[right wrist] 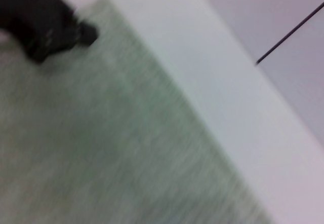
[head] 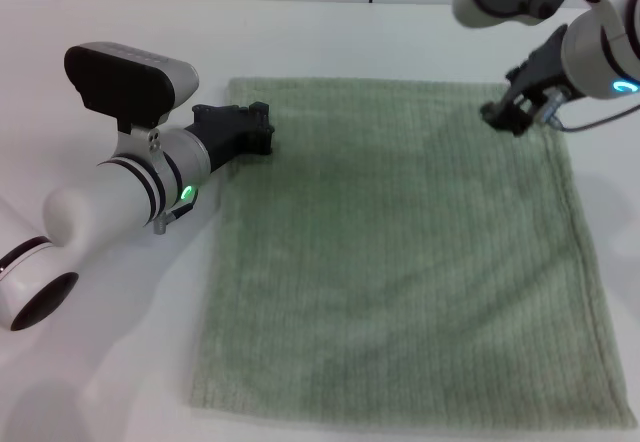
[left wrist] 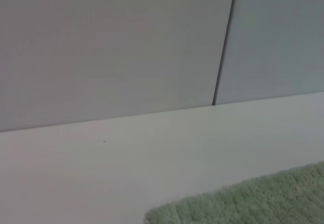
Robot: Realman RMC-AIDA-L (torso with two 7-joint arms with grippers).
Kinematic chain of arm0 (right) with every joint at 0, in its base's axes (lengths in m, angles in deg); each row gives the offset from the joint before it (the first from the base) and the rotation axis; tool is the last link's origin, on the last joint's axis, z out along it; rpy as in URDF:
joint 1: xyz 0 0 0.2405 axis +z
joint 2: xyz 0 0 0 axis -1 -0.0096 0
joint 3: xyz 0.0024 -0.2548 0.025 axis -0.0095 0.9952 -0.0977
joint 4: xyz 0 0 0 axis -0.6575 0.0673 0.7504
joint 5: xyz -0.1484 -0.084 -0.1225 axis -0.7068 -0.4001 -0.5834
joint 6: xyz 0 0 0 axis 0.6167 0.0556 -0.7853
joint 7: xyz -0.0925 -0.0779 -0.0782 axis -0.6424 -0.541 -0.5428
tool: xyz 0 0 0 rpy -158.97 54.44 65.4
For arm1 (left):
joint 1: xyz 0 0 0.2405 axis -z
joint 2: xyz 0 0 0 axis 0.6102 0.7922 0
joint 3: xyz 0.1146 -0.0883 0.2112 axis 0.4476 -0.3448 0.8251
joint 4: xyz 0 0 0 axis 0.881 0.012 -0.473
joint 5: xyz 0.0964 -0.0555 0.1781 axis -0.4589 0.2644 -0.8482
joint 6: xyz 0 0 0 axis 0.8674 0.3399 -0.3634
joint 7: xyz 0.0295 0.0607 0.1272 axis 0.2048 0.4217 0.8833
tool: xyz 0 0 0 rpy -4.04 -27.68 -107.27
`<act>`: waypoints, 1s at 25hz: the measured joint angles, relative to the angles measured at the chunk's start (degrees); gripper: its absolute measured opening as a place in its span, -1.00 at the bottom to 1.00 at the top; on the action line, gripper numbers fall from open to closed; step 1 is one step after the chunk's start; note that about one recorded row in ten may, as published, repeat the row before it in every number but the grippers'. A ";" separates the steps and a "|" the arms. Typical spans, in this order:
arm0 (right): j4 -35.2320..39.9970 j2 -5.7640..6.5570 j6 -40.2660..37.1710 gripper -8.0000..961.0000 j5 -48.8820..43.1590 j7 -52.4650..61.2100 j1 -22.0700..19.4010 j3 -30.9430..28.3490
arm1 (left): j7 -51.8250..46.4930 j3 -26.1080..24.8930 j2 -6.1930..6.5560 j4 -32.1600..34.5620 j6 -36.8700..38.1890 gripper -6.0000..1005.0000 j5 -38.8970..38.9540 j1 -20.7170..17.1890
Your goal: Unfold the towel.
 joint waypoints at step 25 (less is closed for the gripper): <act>-53.80 -0.11 114.74 -0.13 10.93 1.31 -8.30 14.20 | 5.66 -7.73 0.19 0.25 33.38 -0.76 0.34 -12.35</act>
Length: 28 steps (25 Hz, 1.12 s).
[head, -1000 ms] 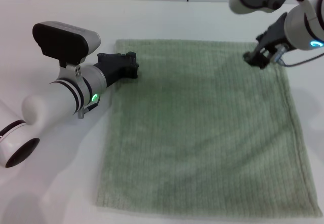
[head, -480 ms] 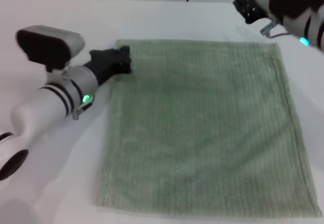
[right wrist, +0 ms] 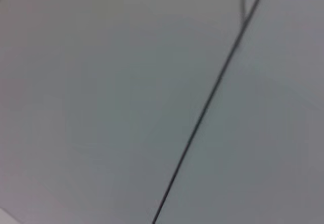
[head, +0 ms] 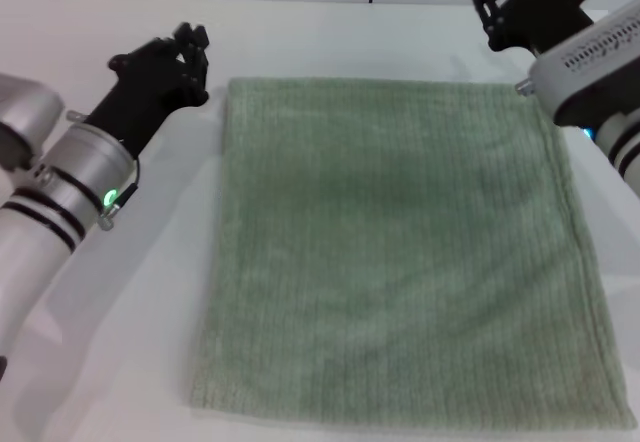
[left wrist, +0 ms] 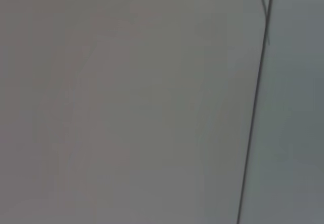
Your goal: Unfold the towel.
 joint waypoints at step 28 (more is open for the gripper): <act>-18.79 -0.17 18.02 0.35 14.12 3.84 1.92 0.09 | 15.13 -5.32 -0.01 2.25 5.89 0.69 11.80 -0.76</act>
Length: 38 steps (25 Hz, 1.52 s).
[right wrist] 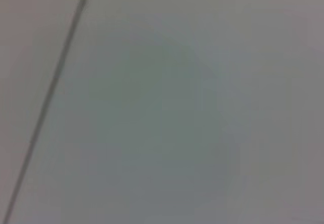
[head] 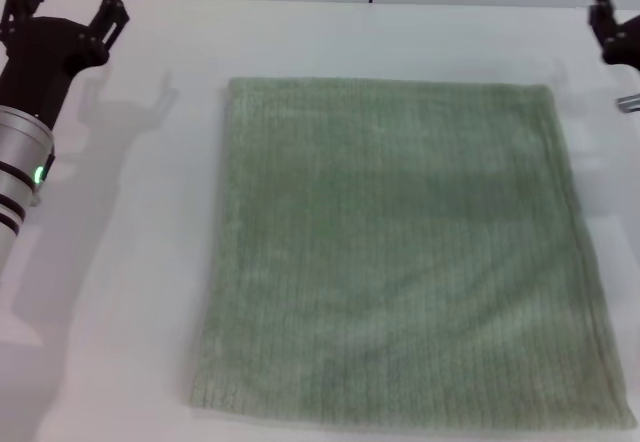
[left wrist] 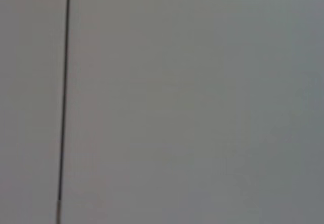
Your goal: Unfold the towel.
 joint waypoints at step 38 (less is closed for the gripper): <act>0.02 0.07 0.08 0.34 0.06 4.60 0.41 1.94 | -0.09 -1.85 -0.26 2.62 -0.43 0.72 0.25 1.63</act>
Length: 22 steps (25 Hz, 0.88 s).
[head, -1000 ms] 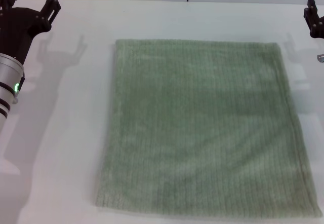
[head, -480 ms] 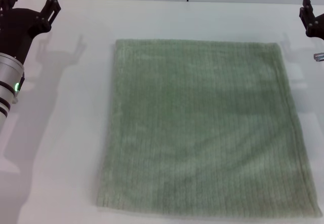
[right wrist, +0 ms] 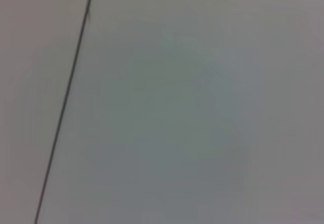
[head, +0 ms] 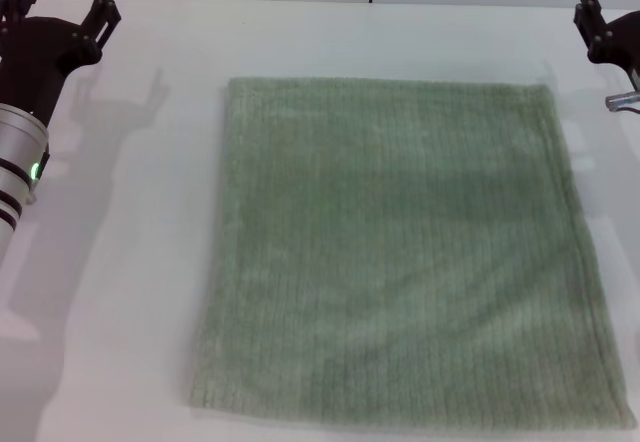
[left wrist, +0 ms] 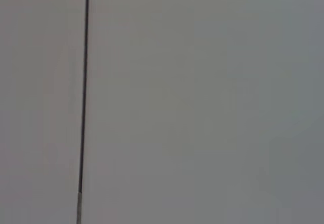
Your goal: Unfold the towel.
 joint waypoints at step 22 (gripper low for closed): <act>-0.82 -0.23 0.23 0.34 0.00 1.51 -0.51 1.51 | -0.02 -1.11 -0.10 1.49 0.55 0.72 0.09 -1.15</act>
